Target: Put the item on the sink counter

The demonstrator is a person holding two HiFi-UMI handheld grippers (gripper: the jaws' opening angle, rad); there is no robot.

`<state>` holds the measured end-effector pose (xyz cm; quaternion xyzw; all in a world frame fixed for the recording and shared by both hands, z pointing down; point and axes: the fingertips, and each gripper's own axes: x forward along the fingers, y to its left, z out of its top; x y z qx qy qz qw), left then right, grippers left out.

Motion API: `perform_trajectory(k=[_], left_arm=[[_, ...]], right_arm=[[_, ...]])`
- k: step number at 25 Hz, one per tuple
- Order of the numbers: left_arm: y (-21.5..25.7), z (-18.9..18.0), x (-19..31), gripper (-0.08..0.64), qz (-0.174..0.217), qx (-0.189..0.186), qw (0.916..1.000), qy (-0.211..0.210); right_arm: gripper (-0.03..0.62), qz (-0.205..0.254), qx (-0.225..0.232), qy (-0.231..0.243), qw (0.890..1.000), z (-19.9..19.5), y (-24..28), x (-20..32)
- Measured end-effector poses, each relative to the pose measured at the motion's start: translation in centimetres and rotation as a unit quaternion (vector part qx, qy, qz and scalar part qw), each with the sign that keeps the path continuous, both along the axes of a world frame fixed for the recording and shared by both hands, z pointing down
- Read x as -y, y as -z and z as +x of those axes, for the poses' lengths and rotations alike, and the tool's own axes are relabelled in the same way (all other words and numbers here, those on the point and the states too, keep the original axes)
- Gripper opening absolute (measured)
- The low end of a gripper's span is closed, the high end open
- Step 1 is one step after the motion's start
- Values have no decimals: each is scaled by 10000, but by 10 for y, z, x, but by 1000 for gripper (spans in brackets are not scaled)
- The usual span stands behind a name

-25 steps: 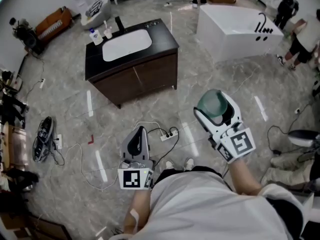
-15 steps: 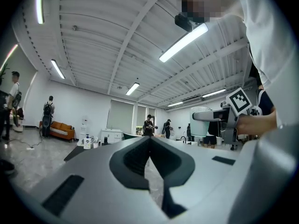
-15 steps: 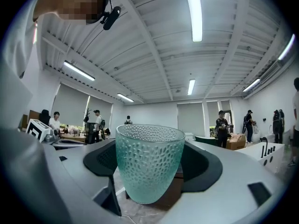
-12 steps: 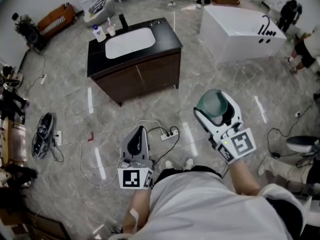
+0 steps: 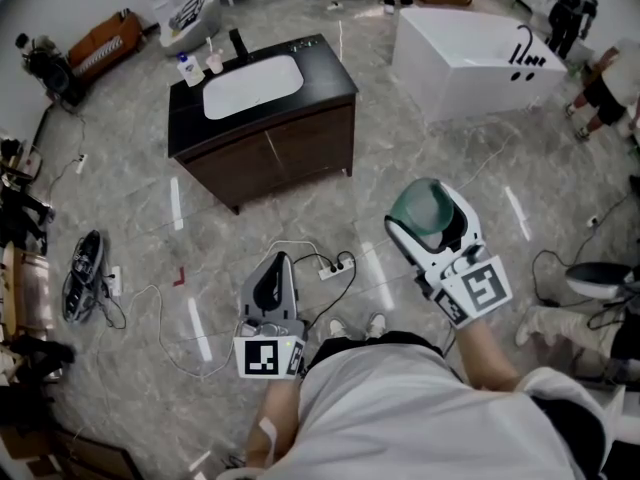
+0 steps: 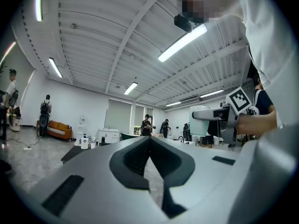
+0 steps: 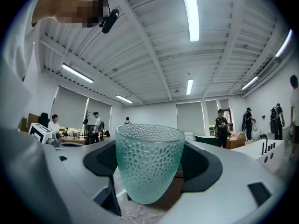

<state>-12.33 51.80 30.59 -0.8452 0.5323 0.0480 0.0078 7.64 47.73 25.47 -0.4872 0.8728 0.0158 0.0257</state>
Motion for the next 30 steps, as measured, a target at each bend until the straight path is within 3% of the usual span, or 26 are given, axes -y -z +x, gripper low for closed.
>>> perform_trajectory(k=[8,12,15,30], left_arm=[[1,-4,-5,2,26,-11,10000,11],[4,-27,1,2,170,132,9996,173],[-4,-40,8,2,24,135,9996,235],[-19,-43,30,2,-34,-89,9997,-233]], right_arm=[[403,-3,3,4,10000,-2,3,-3],[403,104,-20,6,9999,-7,8,8],[403,96,-54,-82,9999,-8,8,17],[403,143,-92,-315,9994,-31,8,31]])
